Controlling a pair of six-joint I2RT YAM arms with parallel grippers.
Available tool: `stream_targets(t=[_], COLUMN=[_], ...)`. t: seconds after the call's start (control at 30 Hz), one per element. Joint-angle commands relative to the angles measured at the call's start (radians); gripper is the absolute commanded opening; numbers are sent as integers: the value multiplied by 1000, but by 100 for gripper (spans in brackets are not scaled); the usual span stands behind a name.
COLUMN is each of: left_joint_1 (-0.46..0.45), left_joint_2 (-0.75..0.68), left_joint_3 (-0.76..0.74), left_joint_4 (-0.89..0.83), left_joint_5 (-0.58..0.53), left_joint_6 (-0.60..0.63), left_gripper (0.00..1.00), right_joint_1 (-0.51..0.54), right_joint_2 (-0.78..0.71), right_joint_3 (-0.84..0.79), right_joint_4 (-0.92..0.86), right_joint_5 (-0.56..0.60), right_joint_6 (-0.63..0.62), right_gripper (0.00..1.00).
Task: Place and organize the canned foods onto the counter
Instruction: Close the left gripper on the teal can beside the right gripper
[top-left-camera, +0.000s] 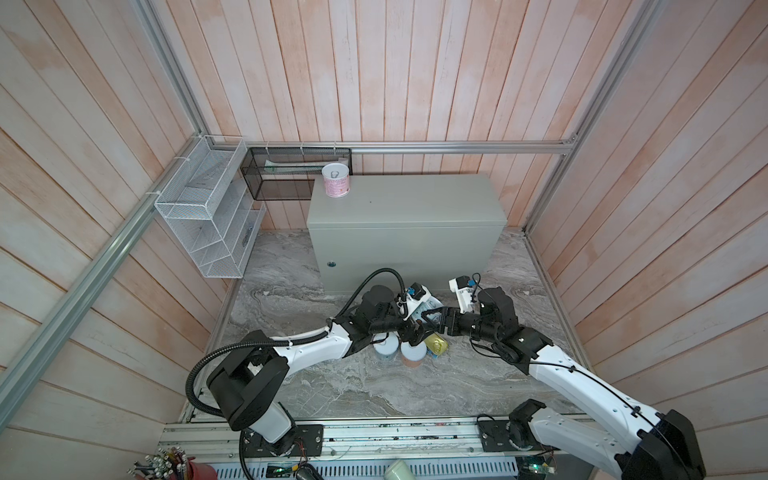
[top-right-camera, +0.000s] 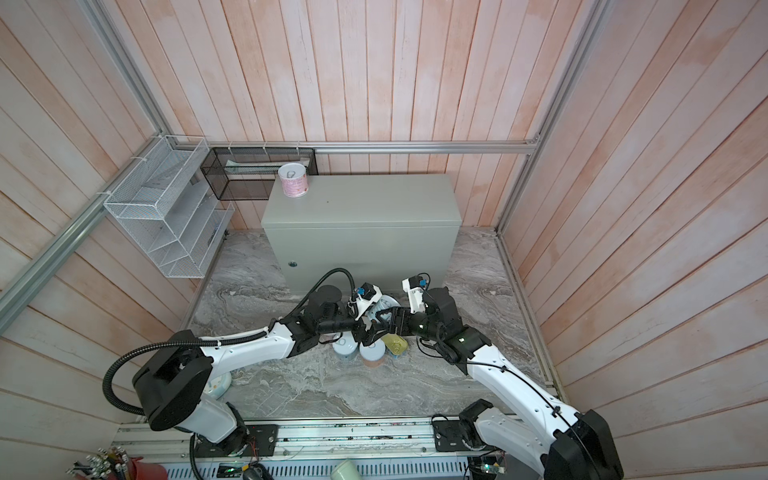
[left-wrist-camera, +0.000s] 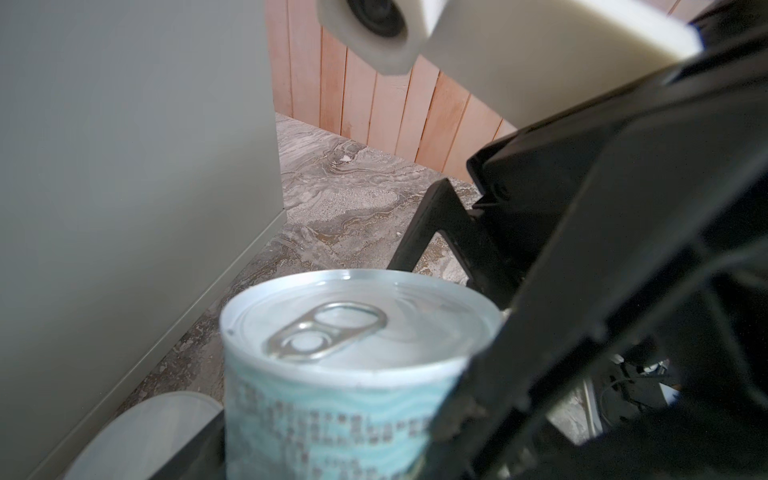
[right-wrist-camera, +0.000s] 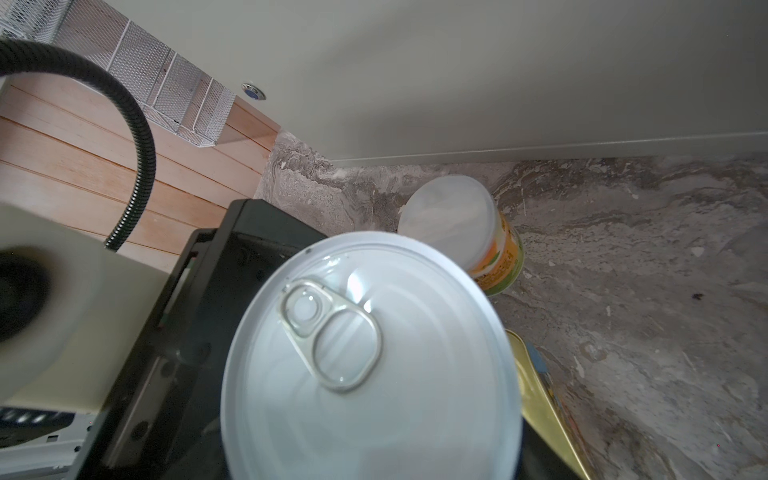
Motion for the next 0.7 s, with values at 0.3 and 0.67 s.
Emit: stream_targets(t=[0.3,0.67], left_joint_1=[-5,-5], left_joint_2=[4,-13], left_joint_3=[39,58], left_joint_4=[48,30], left_joint_5=[-3,-95], left_joint_6=[-40,-86], left_gripper=[71,63], right_joint_1=[1,1], right_joint_2=[1,-28], right_joint_3=[36,13], right_joint_4=[73,66], right_joint_5=[-25,-10], right_joint_6=[-9,-17], right_gripper=[68,86])
